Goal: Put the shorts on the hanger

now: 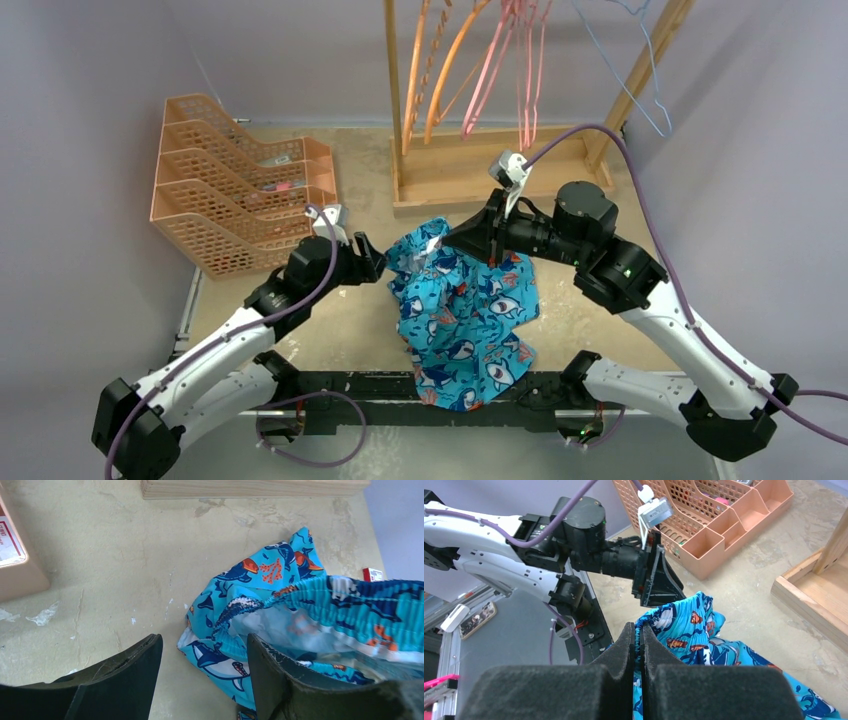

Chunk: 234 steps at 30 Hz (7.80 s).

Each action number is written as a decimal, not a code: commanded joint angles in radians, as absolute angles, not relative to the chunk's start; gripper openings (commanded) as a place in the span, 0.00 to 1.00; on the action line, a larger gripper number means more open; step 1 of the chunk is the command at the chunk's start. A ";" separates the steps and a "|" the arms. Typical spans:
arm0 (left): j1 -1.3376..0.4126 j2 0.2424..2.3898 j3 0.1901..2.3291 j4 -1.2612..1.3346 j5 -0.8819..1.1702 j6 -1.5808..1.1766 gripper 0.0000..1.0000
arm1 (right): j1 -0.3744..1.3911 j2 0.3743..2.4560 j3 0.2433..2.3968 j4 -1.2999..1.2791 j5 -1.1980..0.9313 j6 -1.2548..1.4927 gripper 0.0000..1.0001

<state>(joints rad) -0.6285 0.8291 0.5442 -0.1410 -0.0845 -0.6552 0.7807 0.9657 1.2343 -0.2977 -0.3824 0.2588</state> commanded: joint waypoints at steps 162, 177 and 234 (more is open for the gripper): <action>-0.626 0.834 0.728 -0.339 0.029 -0.278 0.00 | 0.384 1.513 1.842 -0.227 0.540 0.012 0.00; -0.626 0.834 0.728 -0.339 0.019 -0.278 0.00 | 0.382 1.381 1.738 -0.268 0.594 0.051 0.00; -0.545 1.020 1.047 -0.523 -0.136 -0.472 0.00 | 1.019 0.721 1.065 -0.737 0.069 0.723 0.00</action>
<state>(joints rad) -0.5510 1.0458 0.9718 -0.4881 -0.1287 -0.5182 1.0145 0.7818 1.0115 -0.7624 0.1287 0.7582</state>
